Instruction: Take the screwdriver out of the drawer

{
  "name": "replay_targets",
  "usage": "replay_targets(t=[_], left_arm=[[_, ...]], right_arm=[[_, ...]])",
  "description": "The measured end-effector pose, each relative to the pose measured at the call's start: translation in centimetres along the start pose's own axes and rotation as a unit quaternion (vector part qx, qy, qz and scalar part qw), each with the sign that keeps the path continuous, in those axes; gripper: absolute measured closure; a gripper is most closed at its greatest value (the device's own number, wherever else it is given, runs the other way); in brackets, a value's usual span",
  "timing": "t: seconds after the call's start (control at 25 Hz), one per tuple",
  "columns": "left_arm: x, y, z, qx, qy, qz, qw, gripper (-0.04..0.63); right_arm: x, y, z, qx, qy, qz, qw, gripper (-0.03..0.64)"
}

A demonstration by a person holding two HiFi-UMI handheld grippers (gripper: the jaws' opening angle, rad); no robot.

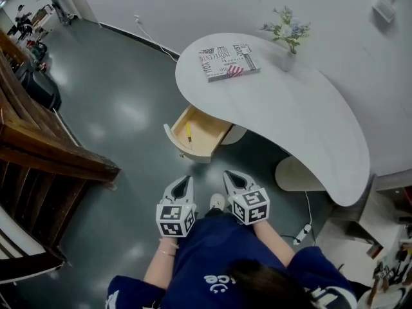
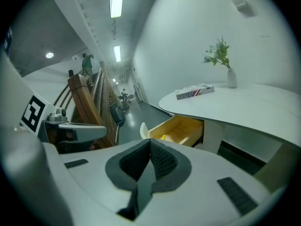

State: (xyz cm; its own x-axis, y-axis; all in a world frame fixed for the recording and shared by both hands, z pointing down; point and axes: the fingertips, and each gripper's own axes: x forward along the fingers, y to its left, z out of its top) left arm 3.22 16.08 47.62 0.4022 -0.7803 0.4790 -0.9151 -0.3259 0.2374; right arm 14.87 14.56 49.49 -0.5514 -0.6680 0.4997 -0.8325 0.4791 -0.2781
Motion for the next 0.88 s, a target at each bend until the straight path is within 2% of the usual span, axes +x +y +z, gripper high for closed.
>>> replay_targets(t=[0.24, 0.48, 0.64, 0.88], left_arm=[[2.2, -0.3, 0.8, -0.015, 0.003, 0.015, 0.9998, 0.591], [3.6, -0.2, 1.9, -0.018, 0.006, 0.014, 0.9997, 0.591], [4.4, 1.3, 3.1, -0.027, 0.001, 0.023, 0.9994, 0.591], [7.3, 4.8, 5.2, -0.021, 0.001, 0.025, 0.9995, 0.591]], right_arm=[[0.9, -2.3, 0.7, 0.001, 0.007, 0.013, 1.0, 0.61], [2.6, -2.7, 1.3, 0.01, 0.017, 0.033, 0.999, 0.609], [4.0, -2.2, 2.4, -0.009, 0.023, 0.044, 0.999, 0.609], [7.4, -3.5, 4.9, -0.007, 0.018, 0.023, 1.0, 0.61]])
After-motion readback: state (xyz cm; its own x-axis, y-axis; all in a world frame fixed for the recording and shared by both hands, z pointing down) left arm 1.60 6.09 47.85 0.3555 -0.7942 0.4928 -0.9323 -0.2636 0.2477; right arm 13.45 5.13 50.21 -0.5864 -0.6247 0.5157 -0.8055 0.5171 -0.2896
